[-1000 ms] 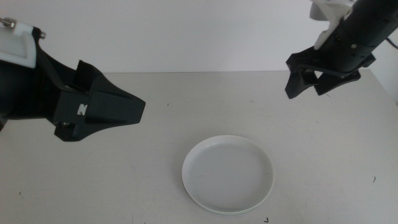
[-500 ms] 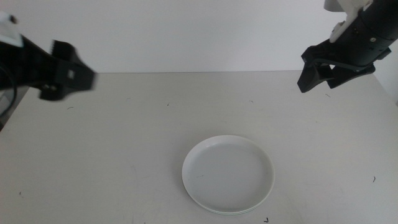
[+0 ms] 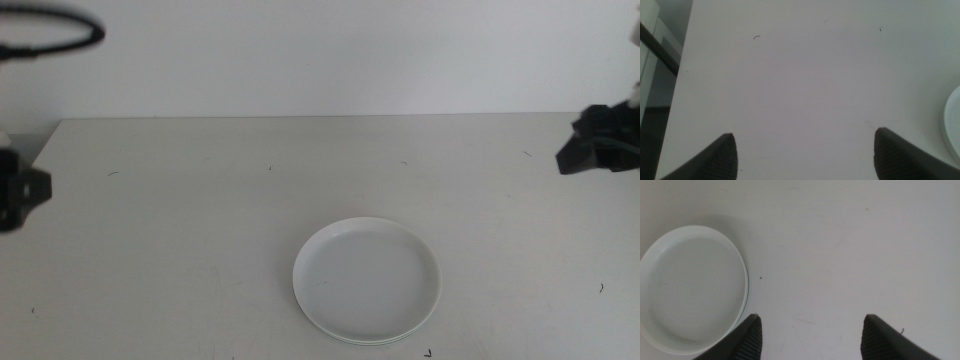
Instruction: Stack the three bowls on top of each other.
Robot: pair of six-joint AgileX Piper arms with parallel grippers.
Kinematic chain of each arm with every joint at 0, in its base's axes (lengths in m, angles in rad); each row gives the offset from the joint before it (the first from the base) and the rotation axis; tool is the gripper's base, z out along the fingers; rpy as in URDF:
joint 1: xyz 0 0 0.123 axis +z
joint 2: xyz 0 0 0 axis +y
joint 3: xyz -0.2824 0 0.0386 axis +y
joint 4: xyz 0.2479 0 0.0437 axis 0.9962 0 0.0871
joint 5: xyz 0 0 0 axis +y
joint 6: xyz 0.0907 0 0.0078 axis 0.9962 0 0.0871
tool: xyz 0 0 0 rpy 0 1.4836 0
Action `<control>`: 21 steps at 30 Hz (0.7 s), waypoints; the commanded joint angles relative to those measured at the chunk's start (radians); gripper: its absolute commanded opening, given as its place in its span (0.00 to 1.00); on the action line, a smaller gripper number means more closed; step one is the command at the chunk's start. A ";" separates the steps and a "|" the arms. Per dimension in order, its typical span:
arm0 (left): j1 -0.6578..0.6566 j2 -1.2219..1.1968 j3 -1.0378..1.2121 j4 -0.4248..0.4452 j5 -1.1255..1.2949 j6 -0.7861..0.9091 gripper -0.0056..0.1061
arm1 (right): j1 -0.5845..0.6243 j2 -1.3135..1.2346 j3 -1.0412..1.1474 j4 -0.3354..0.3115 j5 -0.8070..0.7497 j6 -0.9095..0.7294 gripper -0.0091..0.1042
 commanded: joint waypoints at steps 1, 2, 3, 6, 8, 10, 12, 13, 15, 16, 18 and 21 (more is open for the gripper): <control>0.002 -0.083 0.071 -0.019 -0.157 -0.003 0.98 | -0.009 -0.112 0.047 -0.013 -0.106 -0.008 0.52; 0.002 -0.125 0.117 -0.019 -0.206 -0.004 0.98 | -0.009 -0.153 0.085 -0.024 -0.132 -0.008 0.52; 0.002 -0.172 0.161 -0.019 -0.263 -0.004 0.98 | -0.009 -0.187 0.127 -0.035 -0.159 -0.008 0.52; 0.002 -0.309 0.284 -0.026 -0.436 -0.004 0.98 | -0.009 -0.321 0.246 -0.068 -0.286 -0.003 0.52; 0.002 -0.395 0.361 -0.028 -0.542 -0.004 0.98 | -0.009 -0.407 0.332 -0.073 -0.389 -0.005 0.52; 0.002 -0.461 0.437 -0.041 -0.647 -0.004 0.98 | -0.009 -0.478 0.409 -0.073 -0.479 -0.011 0.52; 0.002 -0.520 0.517 -0.065 -0.780 -0.004 0.98 | -0.009 -0.544 0.489 -0.077 -0.545 -0.029 0.52; 0.002 -0.539 0.551 -0.068 -0.837 -0.004 0.98 | -0.009 -0.580 0.532 -0.077 -0.576 -0.041 0.52; 0.002 -0.569 0.602 -0.068 -0.895 -0.003 0.98 | -0.009 -0.649 0.612 -0.077 -0.629 -0.061 0.52; 0.002 -0.574 0.615 -0.068 -0.895 -0.003 0.98 | -0.009 -0.682 0.649 -0.077 -0.662 -0.063 0.52; 0.002 -0.576 0.638 -0.068 -0.889 -0.005 0.98 | -0.009 -0.738 0.709 -0.077 -0.725 -0.061 0.52; 0.002 -0.576 0.644 -0.068 -0.889 -0.005 0.98 | -0.009 -0.811 0.783 -0.077 -0.816 -0.061 0.52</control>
